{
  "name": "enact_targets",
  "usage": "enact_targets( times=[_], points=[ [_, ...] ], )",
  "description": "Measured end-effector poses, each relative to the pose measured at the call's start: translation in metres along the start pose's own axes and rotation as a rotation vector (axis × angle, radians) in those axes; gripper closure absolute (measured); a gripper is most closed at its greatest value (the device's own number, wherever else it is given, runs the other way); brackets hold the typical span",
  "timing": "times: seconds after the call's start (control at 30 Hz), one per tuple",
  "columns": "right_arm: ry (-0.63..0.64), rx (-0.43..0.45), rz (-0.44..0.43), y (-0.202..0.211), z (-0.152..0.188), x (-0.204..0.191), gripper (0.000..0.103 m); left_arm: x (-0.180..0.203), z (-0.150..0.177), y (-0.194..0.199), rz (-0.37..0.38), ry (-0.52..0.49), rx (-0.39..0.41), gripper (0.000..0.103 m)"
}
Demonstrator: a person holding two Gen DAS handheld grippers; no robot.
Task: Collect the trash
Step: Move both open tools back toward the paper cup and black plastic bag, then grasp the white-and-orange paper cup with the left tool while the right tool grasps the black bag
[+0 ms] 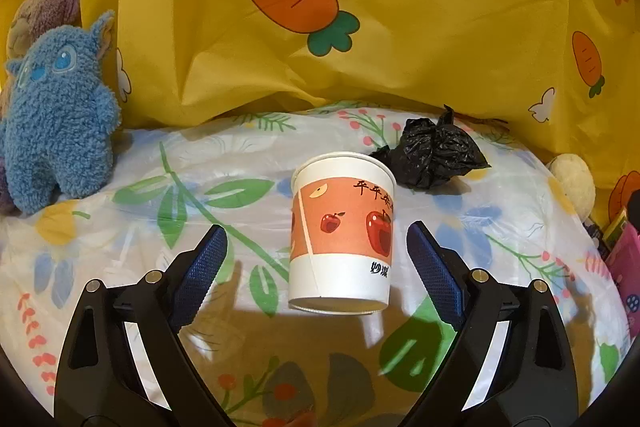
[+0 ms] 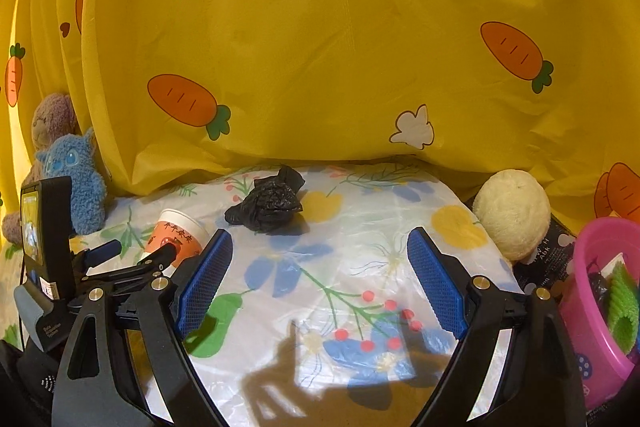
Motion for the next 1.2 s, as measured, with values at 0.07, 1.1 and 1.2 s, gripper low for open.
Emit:
enact_targets(
  times=[0.07, 1.1, 1.2],
  points=[
    [-0.004, -0.016, -0.013, -0.010, -0.001, -0.003, 0.017, 0.000, 0.000, -0.007, -0.004, 0.007, -0.024, 0.025],
    [0.035, -0.207, -0.018, -0.162, -0.011, -0.073, 0.057, -0.107, -0.015, 0.023, -0.265, 0.302, 0.071, 0.051],
    [0.040, -0.220, -0.029, -0.165, -0.011, -0.077, 0.070, -0.107, -0.015, 0.022, -0.257, 0.305, 0.069, 0.051]
  ],
)
Point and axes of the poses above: each gripper's, at about its wrist camera, not at the fingertips, and y roughly against the way its jaws point, x to its right, z to its underside, the point moved 5 cm from there along -y, roughly the way its jaws point, and after that the axes turned 8 degrees about z, right-handed, at the moved point
